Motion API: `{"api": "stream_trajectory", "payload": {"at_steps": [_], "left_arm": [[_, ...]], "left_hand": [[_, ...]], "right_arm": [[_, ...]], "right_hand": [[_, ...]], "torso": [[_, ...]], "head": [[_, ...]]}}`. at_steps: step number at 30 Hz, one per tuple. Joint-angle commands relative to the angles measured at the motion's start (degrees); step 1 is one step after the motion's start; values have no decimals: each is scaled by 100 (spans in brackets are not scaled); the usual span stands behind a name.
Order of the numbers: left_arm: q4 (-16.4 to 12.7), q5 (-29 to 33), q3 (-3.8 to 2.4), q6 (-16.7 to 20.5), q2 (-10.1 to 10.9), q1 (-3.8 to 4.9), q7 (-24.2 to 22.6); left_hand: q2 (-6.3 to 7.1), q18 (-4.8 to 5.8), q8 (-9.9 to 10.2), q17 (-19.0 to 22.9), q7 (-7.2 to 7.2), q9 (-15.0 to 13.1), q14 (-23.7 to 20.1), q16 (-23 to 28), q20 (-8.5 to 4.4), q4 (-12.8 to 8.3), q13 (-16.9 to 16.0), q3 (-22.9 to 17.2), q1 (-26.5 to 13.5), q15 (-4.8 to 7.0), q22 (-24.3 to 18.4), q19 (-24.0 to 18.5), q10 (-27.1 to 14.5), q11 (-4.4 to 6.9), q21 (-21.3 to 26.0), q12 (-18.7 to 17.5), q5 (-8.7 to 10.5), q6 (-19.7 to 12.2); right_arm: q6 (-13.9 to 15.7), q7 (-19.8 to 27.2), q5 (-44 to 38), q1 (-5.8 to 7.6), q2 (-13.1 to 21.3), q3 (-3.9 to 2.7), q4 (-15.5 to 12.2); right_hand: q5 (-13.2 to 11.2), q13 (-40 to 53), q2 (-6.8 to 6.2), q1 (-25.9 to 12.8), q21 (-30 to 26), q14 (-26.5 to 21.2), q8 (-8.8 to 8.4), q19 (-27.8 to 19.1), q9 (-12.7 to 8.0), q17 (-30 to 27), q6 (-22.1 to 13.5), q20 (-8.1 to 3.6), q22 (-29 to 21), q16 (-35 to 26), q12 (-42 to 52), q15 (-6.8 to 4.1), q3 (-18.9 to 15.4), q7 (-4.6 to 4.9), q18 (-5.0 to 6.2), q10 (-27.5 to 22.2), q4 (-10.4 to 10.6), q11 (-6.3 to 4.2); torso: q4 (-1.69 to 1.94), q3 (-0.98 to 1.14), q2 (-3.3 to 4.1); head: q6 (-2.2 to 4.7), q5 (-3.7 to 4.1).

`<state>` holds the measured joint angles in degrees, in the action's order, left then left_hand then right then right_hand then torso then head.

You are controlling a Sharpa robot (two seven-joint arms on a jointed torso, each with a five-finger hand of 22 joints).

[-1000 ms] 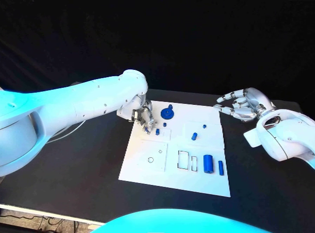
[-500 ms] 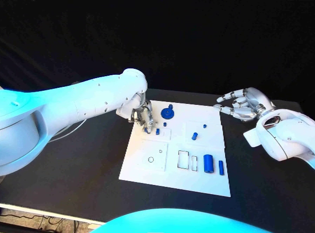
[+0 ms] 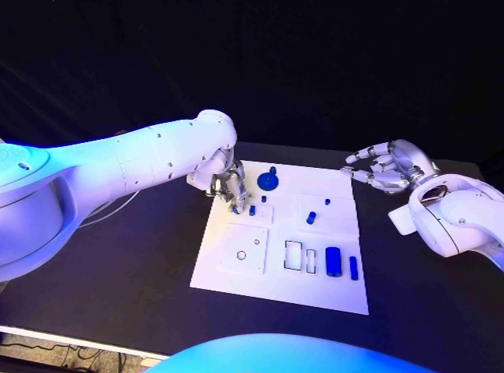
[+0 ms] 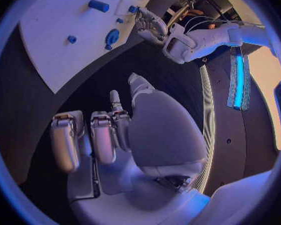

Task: Assemble the parts on the task board

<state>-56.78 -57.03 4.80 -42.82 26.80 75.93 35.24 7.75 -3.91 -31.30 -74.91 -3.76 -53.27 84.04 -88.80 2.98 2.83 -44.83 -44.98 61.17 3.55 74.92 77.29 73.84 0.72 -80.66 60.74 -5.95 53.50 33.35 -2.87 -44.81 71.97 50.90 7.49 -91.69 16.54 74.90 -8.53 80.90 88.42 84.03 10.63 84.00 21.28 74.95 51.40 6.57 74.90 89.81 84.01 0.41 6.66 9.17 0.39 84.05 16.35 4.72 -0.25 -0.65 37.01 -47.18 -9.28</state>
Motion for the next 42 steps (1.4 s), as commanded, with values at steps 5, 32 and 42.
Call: {"api": "stream_trajectory", "payload": {"at_steps": [5, 32, 42], "left_arm": [[-2, -91, -1, 74, -54, 7, -134], [48, -92, 0, -160, -56, 3, -82], [50, -99, 0, -113, -50, 1, -83]], "left_hand": [[-3, -2, 6, -1333, 5, -2, 535, -33, 12, -927, -23, -900, 74, -1, 201, 6, 34, -6, 9, 36, -30, 56], [6, -4, 19, -1350, 6, 4, 541, -41, 12, -923, -15, -887, 92, -2, 194, -2, 35, -6, 16, 30, -33, 64], [15, -5, 31, -1352, 6, 9, 541, -42, 12, -925, -36, -878, 111, -2, 189, -8, 45, -5, 20, 42, -36, 73]], "right_arm": [[-42, 38, -40, -3, -10, 0, -11], [-49, 32, -44, -3, -7, 0, -14], [-56, 33, -44, -3, -19, 0, -8]], "right_hand": [[15, 1026, -28, 1, -16, 566, 38, 519, -5, 1382, -34, -49, 1415, -30, -17, -26, 22, -2, 4, 112, -2, -37], [15, 1026, -28, 1, -16, 566, 38, 519, -5, 1382, -34, -49, 1415, -30, -17, -26, 22, -2, 4, 112, -2, -37], [33, 1022, -40, 9, -15, 565, 46, 520, -6, 1378, -36, -49, 1416, -32, -21, -26, 39, -1, 4, 109, -1, -38]], "torso": [[-2, -2, 7], [4, -1, -2], [0, -4, -4]], "head": [[9, 2], [-25, 18], [-22, 19]]}}
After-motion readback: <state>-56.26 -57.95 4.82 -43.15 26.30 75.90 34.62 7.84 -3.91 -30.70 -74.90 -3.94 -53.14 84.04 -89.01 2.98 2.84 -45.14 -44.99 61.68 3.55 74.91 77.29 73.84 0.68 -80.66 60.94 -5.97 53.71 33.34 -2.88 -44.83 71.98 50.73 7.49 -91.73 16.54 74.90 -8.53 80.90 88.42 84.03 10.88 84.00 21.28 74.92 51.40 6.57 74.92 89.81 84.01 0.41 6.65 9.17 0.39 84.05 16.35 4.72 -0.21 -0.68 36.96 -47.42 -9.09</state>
